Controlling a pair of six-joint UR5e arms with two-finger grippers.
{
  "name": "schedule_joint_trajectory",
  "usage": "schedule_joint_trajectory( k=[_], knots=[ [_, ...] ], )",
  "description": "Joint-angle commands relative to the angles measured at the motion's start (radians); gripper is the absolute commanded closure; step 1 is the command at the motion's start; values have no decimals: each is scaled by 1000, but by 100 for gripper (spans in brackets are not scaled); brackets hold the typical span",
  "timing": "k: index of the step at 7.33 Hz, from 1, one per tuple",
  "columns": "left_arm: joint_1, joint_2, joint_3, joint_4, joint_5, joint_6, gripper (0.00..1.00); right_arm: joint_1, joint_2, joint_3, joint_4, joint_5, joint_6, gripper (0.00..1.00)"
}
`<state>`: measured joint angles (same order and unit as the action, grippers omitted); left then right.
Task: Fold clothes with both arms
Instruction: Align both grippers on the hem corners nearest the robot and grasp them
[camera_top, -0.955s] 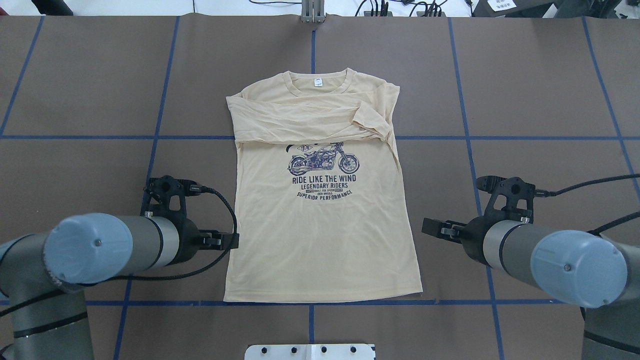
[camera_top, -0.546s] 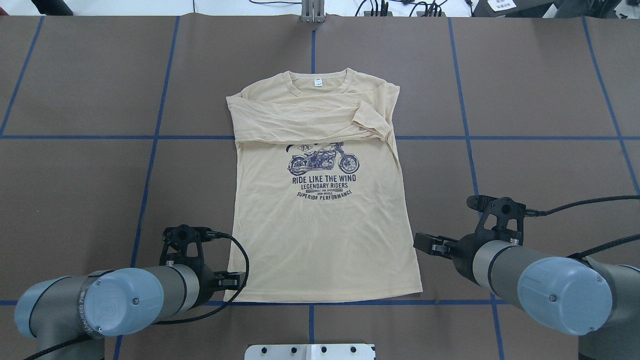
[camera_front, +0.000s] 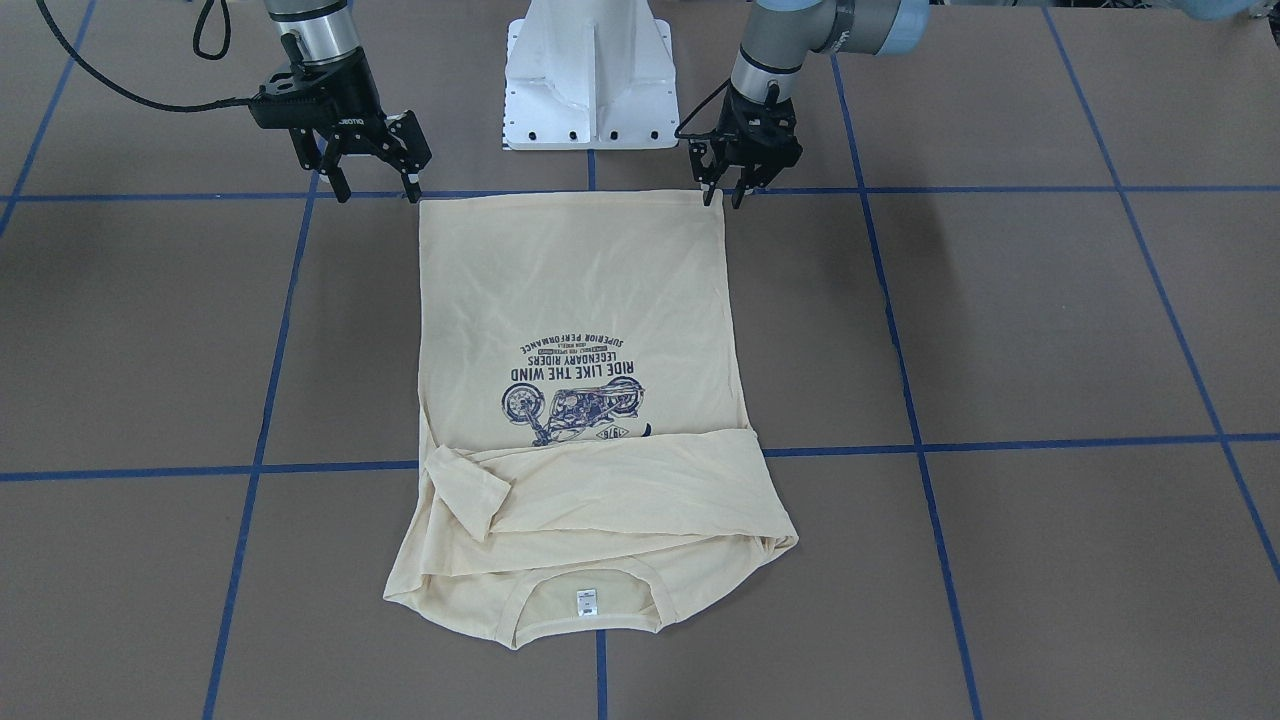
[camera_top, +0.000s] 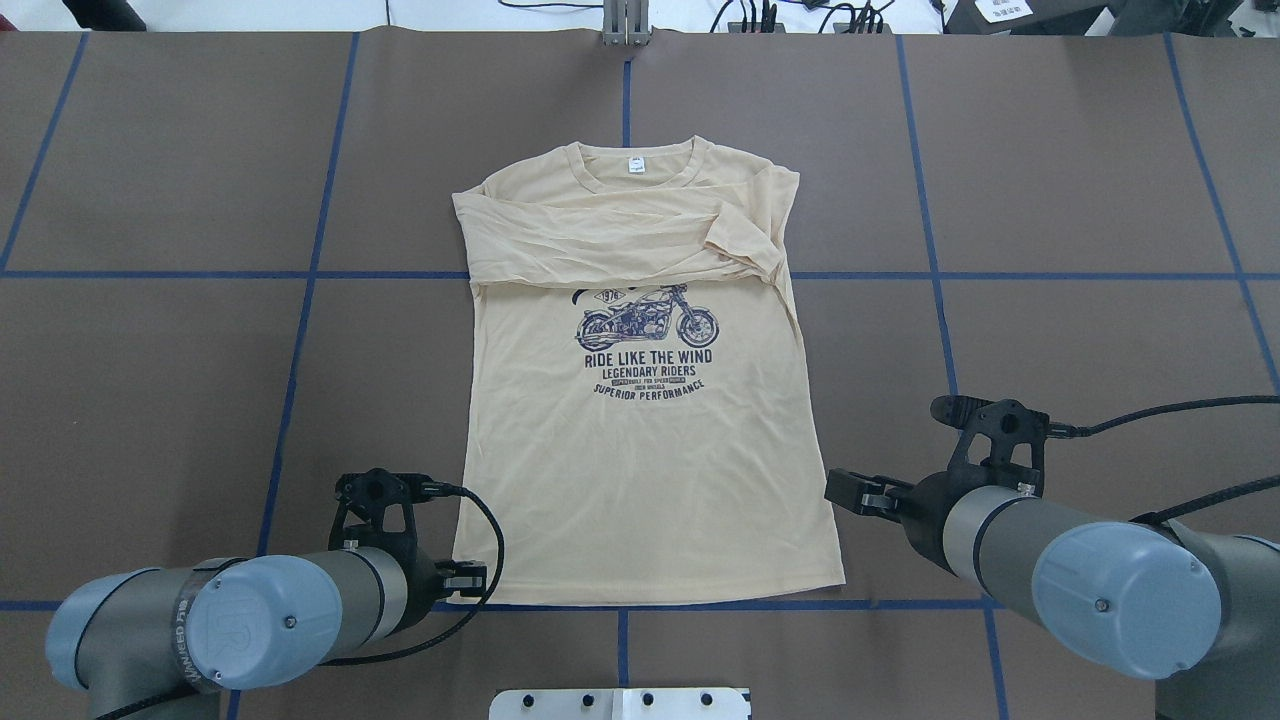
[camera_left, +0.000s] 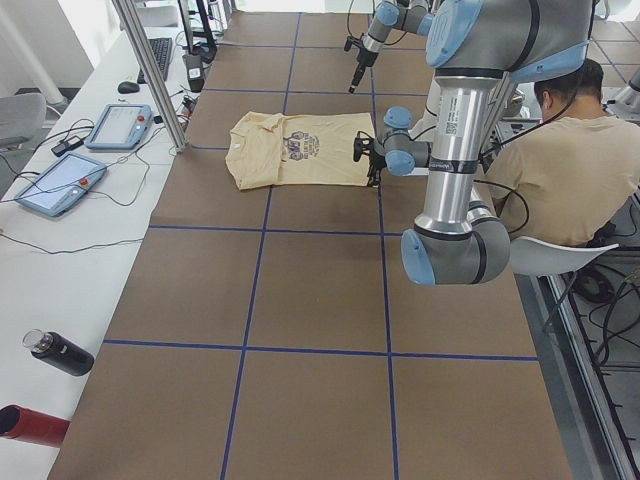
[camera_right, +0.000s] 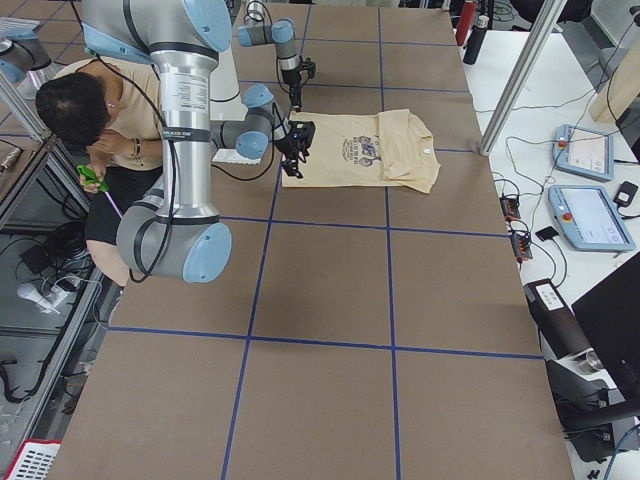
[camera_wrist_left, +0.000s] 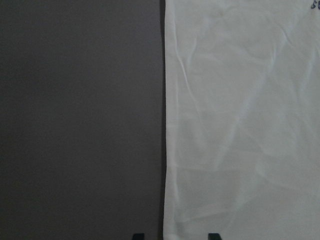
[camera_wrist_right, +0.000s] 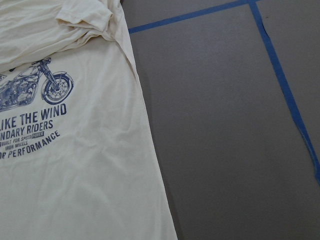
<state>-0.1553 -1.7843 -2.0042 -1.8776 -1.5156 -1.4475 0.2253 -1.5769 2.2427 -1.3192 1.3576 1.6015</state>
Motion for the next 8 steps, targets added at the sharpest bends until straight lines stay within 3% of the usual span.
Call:
schedule_joint_trajectory(
  k=[1, 8],
  knots=[
    [20, 0, 5, 1, 0, -1, 53, -9, 0, 0, 0, -9, 0, 1],
    [26, -3, 18, 8, -3, 7, 58, -11, 0, 0, 0, -11, 0, 0]
  ],
)
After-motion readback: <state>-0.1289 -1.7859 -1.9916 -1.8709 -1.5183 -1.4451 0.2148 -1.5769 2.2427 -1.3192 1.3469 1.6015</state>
